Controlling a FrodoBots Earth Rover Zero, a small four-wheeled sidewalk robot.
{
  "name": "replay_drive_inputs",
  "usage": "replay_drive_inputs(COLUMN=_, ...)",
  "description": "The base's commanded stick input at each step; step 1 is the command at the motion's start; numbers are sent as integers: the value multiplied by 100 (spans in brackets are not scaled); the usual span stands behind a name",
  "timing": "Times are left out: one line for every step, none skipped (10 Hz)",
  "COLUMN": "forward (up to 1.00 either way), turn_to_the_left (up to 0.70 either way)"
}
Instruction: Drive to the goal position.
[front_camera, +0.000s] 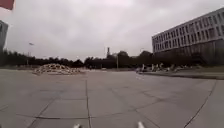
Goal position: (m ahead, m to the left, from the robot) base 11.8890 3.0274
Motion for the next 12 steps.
replay_drive_inputs(forward=70, turn_to_the_left=0)
replay_drive_inputs(forward=70, turn_to_the_left=0)
replay_drive_inputs(forward=70, turn_to_the_left=0)
replay_drive_inputs(forward=70, turn_to_the_left=0)
replay_drive_inputs(forward=70, turn_to_the_left=0)
replay_drive_inputs(forward=70, turn_to_the_left=0)
replay_drive_inputs(forward=70, turn_to_the_left=0)
replay_drive_inputs(forward=70, turn_to_the_left=0)
replay_drive_inputs(forward=70, turn_to_the_left=0)
replay_drive_inputs(forward=70, turn_to_the_left=0)
replay_drive_inputs(forward=70, turn_to_the_left=0)
replay_drive_inputs(forward=70, turn_to_the_left=0)
